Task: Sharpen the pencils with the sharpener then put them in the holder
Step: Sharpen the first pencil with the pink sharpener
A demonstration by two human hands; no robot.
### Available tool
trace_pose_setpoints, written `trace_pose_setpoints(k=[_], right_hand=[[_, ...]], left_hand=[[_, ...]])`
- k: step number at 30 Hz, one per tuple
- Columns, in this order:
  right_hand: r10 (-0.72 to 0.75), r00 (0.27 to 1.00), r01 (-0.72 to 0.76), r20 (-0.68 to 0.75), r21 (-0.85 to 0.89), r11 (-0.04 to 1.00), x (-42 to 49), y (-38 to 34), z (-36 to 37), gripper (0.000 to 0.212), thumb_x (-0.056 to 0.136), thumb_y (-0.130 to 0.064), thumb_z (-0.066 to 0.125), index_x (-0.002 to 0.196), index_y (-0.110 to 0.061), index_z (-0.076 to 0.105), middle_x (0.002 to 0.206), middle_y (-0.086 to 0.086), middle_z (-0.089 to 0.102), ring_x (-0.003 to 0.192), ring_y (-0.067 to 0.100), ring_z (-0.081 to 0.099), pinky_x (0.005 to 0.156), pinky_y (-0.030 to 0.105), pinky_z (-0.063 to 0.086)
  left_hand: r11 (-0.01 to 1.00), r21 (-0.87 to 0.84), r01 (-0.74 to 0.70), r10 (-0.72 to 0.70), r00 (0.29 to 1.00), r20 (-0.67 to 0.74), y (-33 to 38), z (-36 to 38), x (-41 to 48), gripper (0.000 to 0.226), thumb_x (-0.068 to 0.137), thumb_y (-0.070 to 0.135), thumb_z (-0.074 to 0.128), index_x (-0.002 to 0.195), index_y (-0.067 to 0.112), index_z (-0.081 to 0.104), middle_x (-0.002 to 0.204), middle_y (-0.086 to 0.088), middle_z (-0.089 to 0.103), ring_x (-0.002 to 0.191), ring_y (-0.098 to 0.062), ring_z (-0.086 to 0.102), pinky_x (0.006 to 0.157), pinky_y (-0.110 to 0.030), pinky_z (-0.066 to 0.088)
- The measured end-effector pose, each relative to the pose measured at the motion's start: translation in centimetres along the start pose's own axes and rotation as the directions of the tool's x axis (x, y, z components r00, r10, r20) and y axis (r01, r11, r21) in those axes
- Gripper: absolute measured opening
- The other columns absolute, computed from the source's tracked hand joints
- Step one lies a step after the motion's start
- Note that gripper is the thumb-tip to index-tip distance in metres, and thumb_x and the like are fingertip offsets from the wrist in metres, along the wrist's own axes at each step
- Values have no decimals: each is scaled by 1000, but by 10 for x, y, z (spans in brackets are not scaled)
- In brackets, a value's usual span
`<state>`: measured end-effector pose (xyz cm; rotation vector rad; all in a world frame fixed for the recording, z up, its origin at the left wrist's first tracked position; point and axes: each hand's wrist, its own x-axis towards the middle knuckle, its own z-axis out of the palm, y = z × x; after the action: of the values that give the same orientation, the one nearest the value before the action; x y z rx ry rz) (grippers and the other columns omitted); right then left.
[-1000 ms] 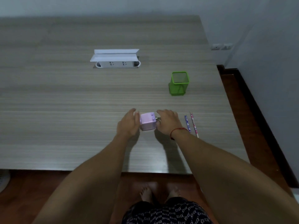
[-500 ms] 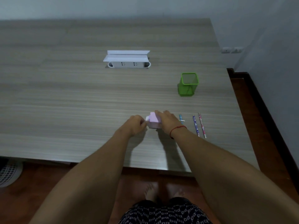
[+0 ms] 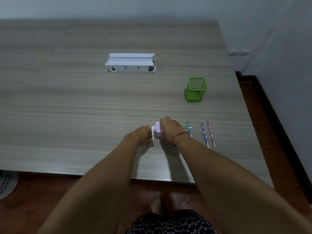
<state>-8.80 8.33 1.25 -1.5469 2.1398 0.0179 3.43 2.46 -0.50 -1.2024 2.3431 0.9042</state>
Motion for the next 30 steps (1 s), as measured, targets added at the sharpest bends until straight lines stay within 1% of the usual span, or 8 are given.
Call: trace_pose_setpoints(k=[3, 11, 16, 20, 22, 24, 27, 30], right_hand=[[-22, 1000, 22, 11, -7, 1000, -2, -3, -5, 38, 93, -18, 52, 128, -2, 50, 129, 20, 50, 116, 38, 56, 96, 39, 45], [5, 1000, -5, 0, -2, 1000, -8, -8, -19, 35, 95, -12, 43, 125, 2, 55, 130, 24, 55, 120, 39, 54, 99, 39, 42], [-1, 1000, 1, 16, 19, 1000, -5, -11, -21, 36, 94, -20, 48, 121, 1, 58, 127, 24, 57, 117, 39, 56, 96, 39, 44], [-4, 1000, 4, 18, -1, 1000, 1, -11, -18, 37, 90, -26, 57, 118, -2, 62, 123, 20, 60, 113, 37, 59, 93, 37, 47], [-8, 1000, 9, 23, -13, 1000, 3, -12, -17, 34, 88, -23, 58, 114, -2, 63, 120, 19, 62, 110, 36, 61, 90, 36, 49], [-13, 1000, 13, 17, -7, 1000, 4, -12, -19, 33, 87, -19, 57, 114, 0, 63, 120, 20, 62, 110, 37, 61, 90, 37, 49], [-11, 1000, 11, -10, 8, 1000, 2, -9, -21, 35, 91, -21, 55, 118, 1, 60, 124, 21, 59, 114, 38, 59, 93, 38, 47], [-1, 1000, 1, -21, 12, 1000, 2, -10, -20, 34, 91, -21, 54, 116, 2, 62, 123, 23, 60, 113, 39, 60, 92, 38, 48]], left_hand=[[999, -24, -35, 33, 997, -76, -4, 15, 10, 19, 80, 5, 63, 99, 8, 67, 95, -19, 70, 90, -28, 67, 78, -28, 48], [971, 230, 61, -35, 992, -118, -3, 5, 54, 32, 82, 9, 61, 113, -1, 60, 121, -23, 60, 115, -37, 58, 92, -38, 46], [946, 320, 57, -14, 991, -136, -4, -4, 59, 31, 79, 5, 62, 110, -1, 61, 117, -24, 61, 111, -40, 59, 90, -41, 48], [972, 233, 12, 29, 984, -174, 3, -35, 70, 19, 87, 5, 53, 100, -3, 65, 99, -25, 68, 94, -30, 69, 80, -33, 55], [989, 134, 67, -55, 995, -87, 10, -58, 67, 14, 91, 4, 50, 86, 0, 63, 69, -16, 70, 55, -7, 69, 53, -16, 54], [983, 109, 145, -155, 983, 93, 17, -78, 65, 12, 87, 4, 58, 80, 3, 67, 64, -7, 74, 41, -5, 62, 65, -17, 58], [964, 207, 169, -241, 884, 400, 27, -86, 55, 9, 80, 8, 71, 83, -1, 71, 64, -2, 75, 58, -9, 70, 95, -35, 54], [959, 192, 210, -281, 801, 529, 15, -58, 49, 26, 75, 17, 79, 92, -2, 73, 70, -3, 75, 84, -18, 72, 93, -33, 54]])
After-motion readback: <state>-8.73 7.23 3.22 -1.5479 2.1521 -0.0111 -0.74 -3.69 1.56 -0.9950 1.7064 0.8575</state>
